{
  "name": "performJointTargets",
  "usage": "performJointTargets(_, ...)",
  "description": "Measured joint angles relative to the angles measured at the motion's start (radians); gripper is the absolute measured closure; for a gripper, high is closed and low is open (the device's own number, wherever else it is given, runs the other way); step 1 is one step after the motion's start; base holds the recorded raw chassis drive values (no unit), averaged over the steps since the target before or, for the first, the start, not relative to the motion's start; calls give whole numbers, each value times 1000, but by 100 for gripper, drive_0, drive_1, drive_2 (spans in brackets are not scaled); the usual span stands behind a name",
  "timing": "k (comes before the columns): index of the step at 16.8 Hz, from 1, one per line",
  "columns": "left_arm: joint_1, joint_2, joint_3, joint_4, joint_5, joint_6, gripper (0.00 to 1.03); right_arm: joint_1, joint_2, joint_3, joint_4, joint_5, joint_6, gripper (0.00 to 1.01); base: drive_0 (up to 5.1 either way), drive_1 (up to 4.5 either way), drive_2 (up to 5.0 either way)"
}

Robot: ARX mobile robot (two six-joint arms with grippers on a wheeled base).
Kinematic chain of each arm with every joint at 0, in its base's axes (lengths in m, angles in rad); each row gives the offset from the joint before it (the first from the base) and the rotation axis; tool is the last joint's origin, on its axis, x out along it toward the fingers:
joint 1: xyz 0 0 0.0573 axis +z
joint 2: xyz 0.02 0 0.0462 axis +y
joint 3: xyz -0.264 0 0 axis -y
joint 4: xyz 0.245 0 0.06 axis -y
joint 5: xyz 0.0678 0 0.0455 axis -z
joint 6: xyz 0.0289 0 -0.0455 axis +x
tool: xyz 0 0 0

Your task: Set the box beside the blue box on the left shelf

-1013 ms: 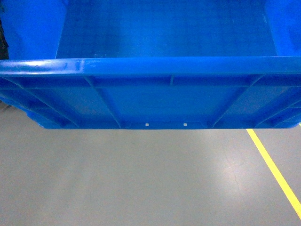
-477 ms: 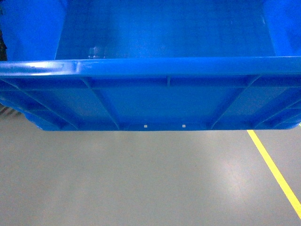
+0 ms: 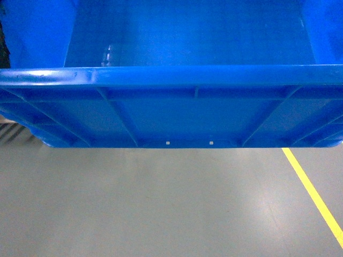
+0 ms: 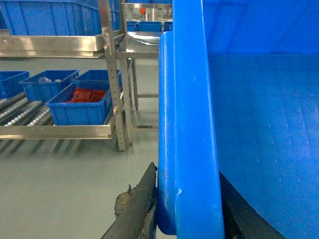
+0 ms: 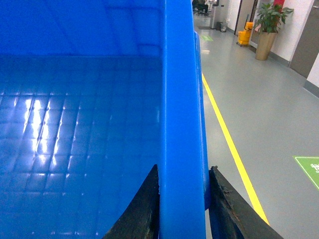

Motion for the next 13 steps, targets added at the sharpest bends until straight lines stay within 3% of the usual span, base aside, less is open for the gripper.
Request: performJointTargets(13, 0, 0, 0, 3, 0, 0, 83, 0, 0, 0, 3, 0, 0, 80, -2, 430, -433)
